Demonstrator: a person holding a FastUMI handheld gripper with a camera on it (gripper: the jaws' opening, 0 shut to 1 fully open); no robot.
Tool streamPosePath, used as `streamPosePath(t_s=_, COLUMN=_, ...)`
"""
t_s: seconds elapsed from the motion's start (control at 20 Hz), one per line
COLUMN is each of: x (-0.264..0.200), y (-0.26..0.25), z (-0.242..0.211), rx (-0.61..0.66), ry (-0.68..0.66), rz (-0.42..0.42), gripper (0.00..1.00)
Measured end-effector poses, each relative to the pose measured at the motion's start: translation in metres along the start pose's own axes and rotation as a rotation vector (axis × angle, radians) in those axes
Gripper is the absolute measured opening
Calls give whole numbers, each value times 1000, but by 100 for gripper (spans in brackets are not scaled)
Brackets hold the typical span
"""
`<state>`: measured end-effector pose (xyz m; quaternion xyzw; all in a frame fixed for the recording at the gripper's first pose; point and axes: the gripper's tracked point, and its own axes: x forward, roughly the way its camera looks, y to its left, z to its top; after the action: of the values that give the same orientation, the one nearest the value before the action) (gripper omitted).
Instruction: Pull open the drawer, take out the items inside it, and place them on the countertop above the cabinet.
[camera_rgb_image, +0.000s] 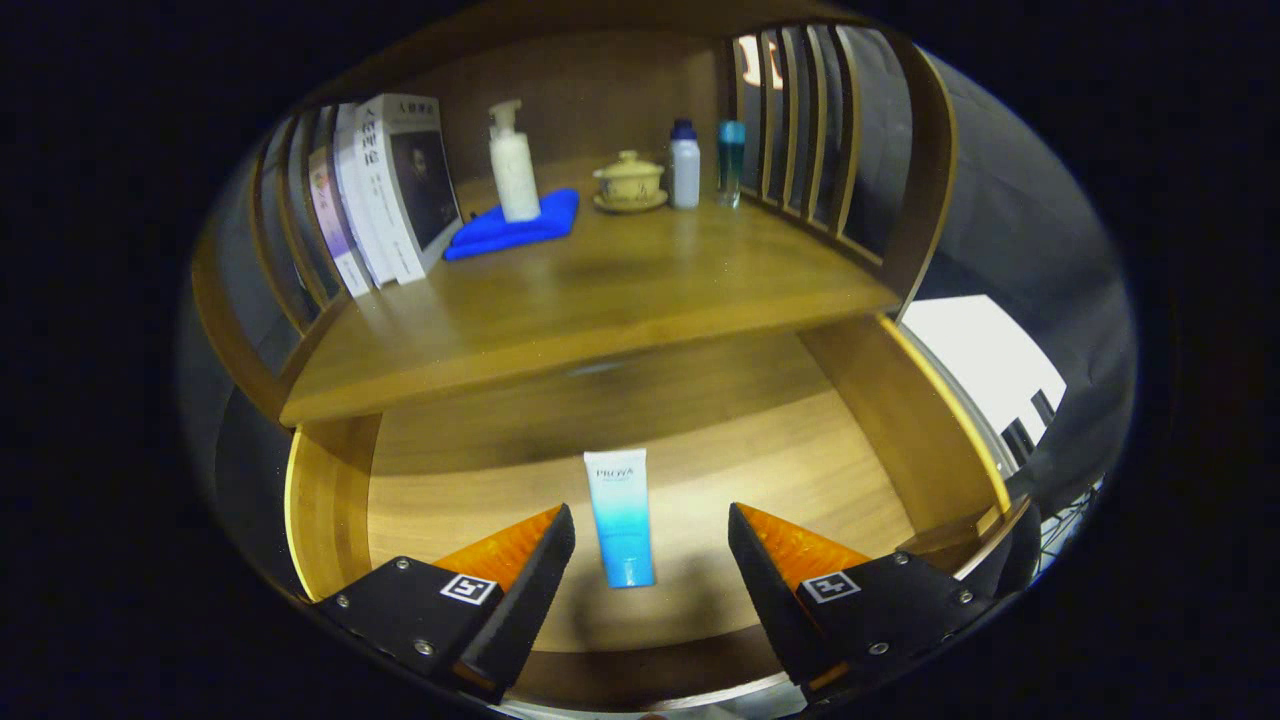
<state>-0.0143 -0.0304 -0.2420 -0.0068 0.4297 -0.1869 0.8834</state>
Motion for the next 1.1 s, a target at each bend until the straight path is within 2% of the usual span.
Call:
streamPosePath(t_s=0.35, x=35, y=18, z=-26, rx=-94, ry=194, rz=-49, gripper=95)
streamPosePath(t_s=0.6, x=55, y=23, z=-41, rx=-142, ry=295, rz=-41, gripper=92)
streamPosePath(t_s=0.7, x=60, y=19, z=-42, rx=-142, ry=306, rz=-48, gripper=83)
streamPosePath(t_s=0.85, x=64, y=17, z=-43, rx=-71, ry=302, rz=-21, gripper=65)
streamPosePath(t_s=0.9, x=64, y=16, z=-43, rx=-43, ry=292, rz=-11, gripper=61)
streamPosePath(t_s=0.95, x=64, y=16, z=-43, rx=-25, ry=278, rz=-9, gripper=48)
streamPosePath(t_s=1.1, x=61, y=12, z=-40, rx=-19, ry=254, rz=-21, gripper=41)
